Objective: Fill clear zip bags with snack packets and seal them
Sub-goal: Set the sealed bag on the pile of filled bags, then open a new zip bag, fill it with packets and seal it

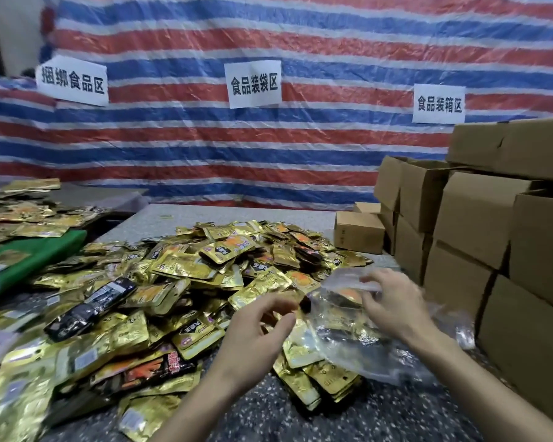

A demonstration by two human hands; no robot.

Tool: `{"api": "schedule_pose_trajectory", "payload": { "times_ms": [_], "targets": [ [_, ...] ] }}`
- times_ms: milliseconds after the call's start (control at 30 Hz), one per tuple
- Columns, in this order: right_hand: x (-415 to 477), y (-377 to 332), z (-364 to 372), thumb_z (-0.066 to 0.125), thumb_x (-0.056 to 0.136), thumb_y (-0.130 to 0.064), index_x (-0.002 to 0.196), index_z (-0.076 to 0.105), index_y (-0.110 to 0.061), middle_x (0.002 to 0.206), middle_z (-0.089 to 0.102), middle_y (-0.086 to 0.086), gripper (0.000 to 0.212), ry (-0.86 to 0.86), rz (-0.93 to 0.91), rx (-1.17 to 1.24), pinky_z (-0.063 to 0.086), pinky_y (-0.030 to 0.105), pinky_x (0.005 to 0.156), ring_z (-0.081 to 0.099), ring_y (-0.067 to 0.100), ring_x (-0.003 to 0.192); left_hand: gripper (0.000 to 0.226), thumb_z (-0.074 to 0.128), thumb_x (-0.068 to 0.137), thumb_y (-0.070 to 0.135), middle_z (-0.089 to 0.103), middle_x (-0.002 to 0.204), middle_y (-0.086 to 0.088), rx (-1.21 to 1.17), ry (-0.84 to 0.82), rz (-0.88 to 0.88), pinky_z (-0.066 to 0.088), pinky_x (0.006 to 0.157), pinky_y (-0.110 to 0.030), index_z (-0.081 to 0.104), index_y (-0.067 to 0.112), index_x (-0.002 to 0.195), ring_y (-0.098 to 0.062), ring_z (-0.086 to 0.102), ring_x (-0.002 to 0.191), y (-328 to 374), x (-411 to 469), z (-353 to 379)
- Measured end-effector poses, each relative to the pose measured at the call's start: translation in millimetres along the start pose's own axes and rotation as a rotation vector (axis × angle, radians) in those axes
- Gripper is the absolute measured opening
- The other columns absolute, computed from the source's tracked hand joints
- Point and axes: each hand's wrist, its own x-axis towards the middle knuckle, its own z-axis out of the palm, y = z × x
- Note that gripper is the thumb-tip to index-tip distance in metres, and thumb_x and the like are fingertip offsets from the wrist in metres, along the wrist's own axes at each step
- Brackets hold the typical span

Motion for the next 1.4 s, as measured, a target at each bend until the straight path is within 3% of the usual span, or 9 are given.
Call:
{"api": "schedule_pose_trajectory", "payload": {
  "times_ms": [167, 333, 500, 667, 733, 900, 1033, 1267, 1400],
  "targets": [
    [-34, -77, 24, 0.067, 0.088, -0.016, 0.104, 0.070, -0.021, 0.106, 0.060, -0.011, 0.018, 0.075, -0.303, 0.277, 0.042, 0.027, 0.093, 0.053, 0.007, 0.104, 0.014, 0.062, 0.096, 0.021, 0.068, 0.097, 0.020, 0.036, 0.124, 0.009, 0.048, 0.070, -0.012, 0.068, 0.031, 0.103, 0.005, 0.062, 0.086, -8, -18, -26],
    [-76, -123, 64, 0.069, 0.089, -0.009, 0.104, 0.065, -0.026, 0.104, 0.063, -0.014, 0.023, -0.056, -0.282, 0.567, 0.051, 0.024, 0.086, 0.058, -0.004, 0.097, 0.018, 0.064, 0.095, 0.021, 0.066, 0.101, 0.020, 0.203, 0.317, 0.024, 0.049, 0.072, -0.014, 0.064, 0.038, 0.101, 0.004, 0.061, 0.090, -28, -51, -67],
    [-117, -128, 101, 0.070, 0.082, 0.012, 0.097, 0.065, -0.018, 0.097, 0.064, -0.007, 0.034, -0.012, -0.241, 0.719, 0.044, 0.002, 0.070, 0.059, -0.007, 0.091, 0.021, 0.067, 0.092, 0.014, 0.063, 0.108, 0.015, 0.528, 0.539, -0.049, 0.049, 0.094, -0.040, 0.067, 0.027, 0.109, -0.008, 0.057, 0.103, -73, -94, -119],
    [-118, -119, 102, 0.066, 0.084, 0.009, 0.094, 0.064, -0.029, 0.091, 0.064, -0.014, 0.039, 0.017, -0.191, 0.802, 0.048, 0.010, 0.062, 0.062, 0.005, 0.083, 0.035, 0.074, 0.078, -0.003, 0.068, 0.109, -0.006, 0.980, 0.781, -0.065, 0.040, 0.085, -0.041, 0.071, 0.015, 0.107, -0.027, 0.059, 0.100, -110, -121, -170],
    [-118, -113, 101, 0.065, 0.086, 0.008, 0.094, 0.066, -0.029, 0.090, 0.066, -0.015, 0.038, 0.008, -0.170, 0.852, 0.045, 0.012, 0.056, 0.062, 0.006, 0.075, 0.042, 0.071, 0.074, -0.008, 0.065, 0.116, -0.012, 1.051, 0.939, -0.146, 0.036, 0.094, -0.048, 0.069, 0.012, 0.110, -0.031, 0.055, 0.110, -118, -124, -184],
    [-120, -107, 102, 0.063, 0.087, 0.010, 0.091, 0.066, -0.025, 0.082, 0.066, -0.004, 0.035, -0.052, -0.141, 0.900, 0.045, 0.012, 0.054, 0.059, 0.004, 0.067, 0.055, 0.064, 0.075, -0.006, 0.035, 0.156, -0.019, 1.039, 1.035, -0.460, 0.000, 0.119, -0.046, 0.062, 0.009, 0.129, -0.035, 0.019, 0.149, -119, -127, -195],
    [-124, -110, 99, 0.064, 0.087, 0.010, 0.090, 0.066, -0.022, 0.086, 0.067, -0.002, 0.032, -0.084, -0.199, 0.880, 0.049, 0.014, 0.060, 0.061, 0.004, 0.073, 0.037, 0.061, 0.077, -0.003, 0.039, 0.151, -0.021, 0.943, 1.027, -0.730, 0.009, 0.116, -0.049, 0.070, 0.005, 0.112, -0.038, 0.018, 0.145, -124, -137, -200],
    [-125, -109, 94, 0.063, 0.087, 0.007, 0.087, 0.067, -0.021, 0.077, 0.067, -0.004, 0.029, -0.104, -0.213, 0.893, 0.053, 0.040, 0.051, 0.060, 0.008, 0.065, 0.039, 0.060, 0.074, -0.005, 0.052, 0.137, -0.015, 1.044, 1.063, -0.600, 0.018, 0.112, -0.046, 0.064, 0.000, 0.112, -0.031, 0.030, 0.133, -121, -135, -191],
    [-127, -109, 93, 0.062, 0.088, 0.008, 0.086, 0.068, -0.020, 0.076, 0.067, 0.002, 0.028, -0.108, -0.186, 0.903, 0.048, 0.043, 0.046, 0.057, 0.015, 0.058, 0.035, 0.061, 0.075, -0.007, 0.053, 0.120, -0.021, 1.049, 1.183, -0.423, 0.019, 0.108, -0.047, 0.065, 0.002, 0.109, -0.036, 0.039, 0.121, -114, -135, -185]
  ]
}}
